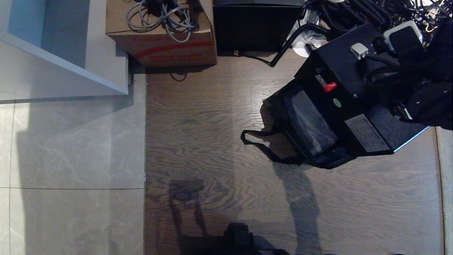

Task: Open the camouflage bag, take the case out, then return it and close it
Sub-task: Release the handle

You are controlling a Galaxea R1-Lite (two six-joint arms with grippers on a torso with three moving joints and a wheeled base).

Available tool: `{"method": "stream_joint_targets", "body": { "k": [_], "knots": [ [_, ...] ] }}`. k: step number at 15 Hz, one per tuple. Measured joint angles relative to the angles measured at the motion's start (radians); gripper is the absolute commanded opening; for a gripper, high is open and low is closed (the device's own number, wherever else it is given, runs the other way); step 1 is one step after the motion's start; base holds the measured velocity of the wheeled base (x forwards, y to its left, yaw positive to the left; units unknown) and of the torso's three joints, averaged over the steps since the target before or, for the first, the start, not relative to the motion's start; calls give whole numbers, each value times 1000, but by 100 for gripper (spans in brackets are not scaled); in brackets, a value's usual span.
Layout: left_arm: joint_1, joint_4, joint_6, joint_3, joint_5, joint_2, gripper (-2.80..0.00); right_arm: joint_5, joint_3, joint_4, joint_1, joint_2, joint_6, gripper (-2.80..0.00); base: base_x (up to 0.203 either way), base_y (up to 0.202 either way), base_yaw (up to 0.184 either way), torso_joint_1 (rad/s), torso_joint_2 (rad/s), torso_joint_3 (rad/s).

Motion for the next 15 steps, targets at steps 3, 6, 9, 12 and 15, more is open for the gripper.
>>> {"method": "stream_joint_targets", "body": {
  "k": [3,6,9,12,15],
  "knots": [
    [0,0,0,0,0,0,-280,1,-59,87,-40,-40,4,-280,0,0,0,0,0,0],
    [0,0,1,0,0,0,-280,4,-109,90,-161,-34,1,-280,0,0,0,0,0,0],
    [0,0,0,0,0,0,-280,6,-150,79,-296,33,4,-280,0,0,0,0,0,0],
    [0,0,1,0,0,0,-280,8,-201,77,-420,141,12,-280,0,0,0,0,0,0],
    [0,0,0,0,0,0,-280,6,-251,75,-487,274,61,-280,0,0,0,0,0,0]
  ]
}}
